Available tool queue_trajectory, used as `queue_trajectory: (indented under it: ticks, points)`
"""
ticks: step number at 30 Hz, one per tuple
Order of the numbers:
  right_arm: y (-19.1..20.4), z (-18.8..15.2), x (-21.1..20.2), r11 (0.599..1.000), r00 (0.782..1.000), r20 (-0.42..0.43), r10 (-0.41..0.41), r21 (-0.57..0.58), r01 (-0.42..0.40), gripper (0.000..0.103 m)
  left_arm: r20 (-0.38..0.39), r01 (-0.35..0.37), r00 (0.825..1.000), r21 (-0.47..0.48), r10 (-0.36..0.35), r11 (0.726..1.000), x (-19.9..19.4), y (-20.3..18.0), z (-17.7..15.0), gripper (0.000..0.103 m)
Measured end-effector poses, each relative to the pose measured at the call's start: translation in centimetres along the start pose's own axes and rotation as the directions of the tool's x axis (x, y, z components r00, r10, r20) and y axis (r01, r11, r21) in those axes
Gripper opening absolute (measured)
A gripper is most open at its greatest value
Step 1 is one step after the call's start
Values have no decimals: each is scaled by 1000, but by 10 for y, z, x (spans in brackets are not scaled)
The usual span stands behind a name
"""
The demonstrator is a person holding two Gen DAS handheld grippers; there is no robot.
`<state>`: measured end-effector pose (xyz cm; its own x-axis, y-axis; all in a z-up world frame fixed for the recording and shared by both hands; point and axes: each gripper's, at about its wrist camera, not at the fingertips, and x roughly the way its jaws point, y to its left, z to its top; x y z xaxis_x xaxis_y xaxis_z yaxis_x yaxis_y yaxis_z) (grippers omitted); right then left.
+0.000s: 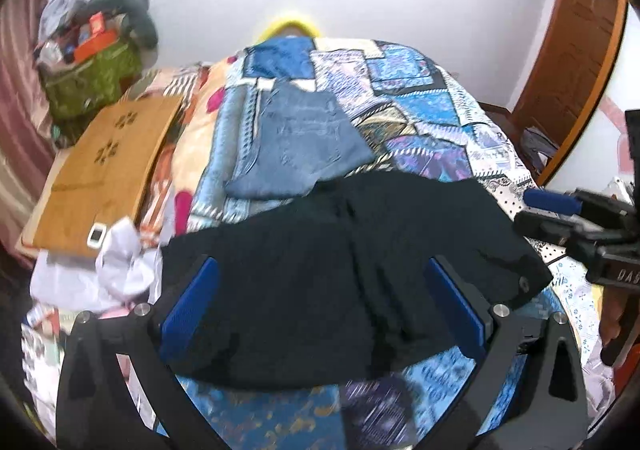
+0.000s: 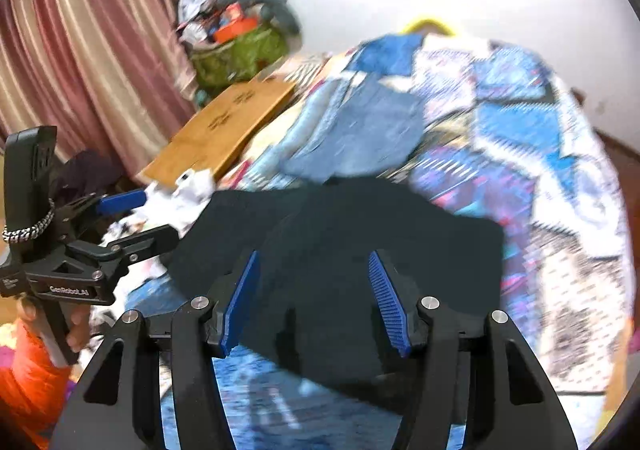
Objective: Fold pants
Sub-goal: 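Lay the lifted edge back onto the pants and open the right gripper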
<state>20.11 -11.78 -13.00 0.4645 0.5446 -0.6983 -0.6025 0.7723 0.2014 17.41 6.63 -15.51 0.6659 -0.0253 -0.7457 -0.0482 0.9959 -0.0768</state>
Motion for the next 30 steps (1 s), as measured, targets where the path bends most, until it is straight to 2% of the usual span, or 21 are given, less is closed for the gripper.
queue_trajectory:
  ticks: [3,7,10,14,18,21,22,25,30]
  points:
    - [-19,7,-10,998,997,43,-58,-6,58,54,16,7,1000,30,-8,1000,10,-16,17,103]
    - [-43,12,-9,996,993,71,-89,13,89,54,4,41,999,64,-41,997,31,-34,38,103]
    - [-57,11,-1,994,992,62,-107,22,106,54,-29,48,999,95,-45,994,55,-46,49,103]
    - [-72,4,24,994,994,8,-109,25,109,54,-91,62,995,127,-50,990,89,-56,54,103]
    - [-85,-11,59,995,990,-104,-92,32,96,54,-162,53,986,162,-26,985,122,-60,49,103]
    - [-92,-30,81,996,981,-184,-66,43,75,54,-229,9,972,227,45,974,149,-63,32,103]
    - [-93,-35,82,996,980,-190,-54,54,65,54,-241,-7,968,252,69,968,154,-63,24,103]
    - [-98,-39,74,995,984,-176,-32,85,47,54,-216,13,976,232,38,973,149,-54,15,103]
    - [-93,-51,60,994,982,-180,-58,79,73,54,-225,14,974,195,31,981,141,-44,8,103]
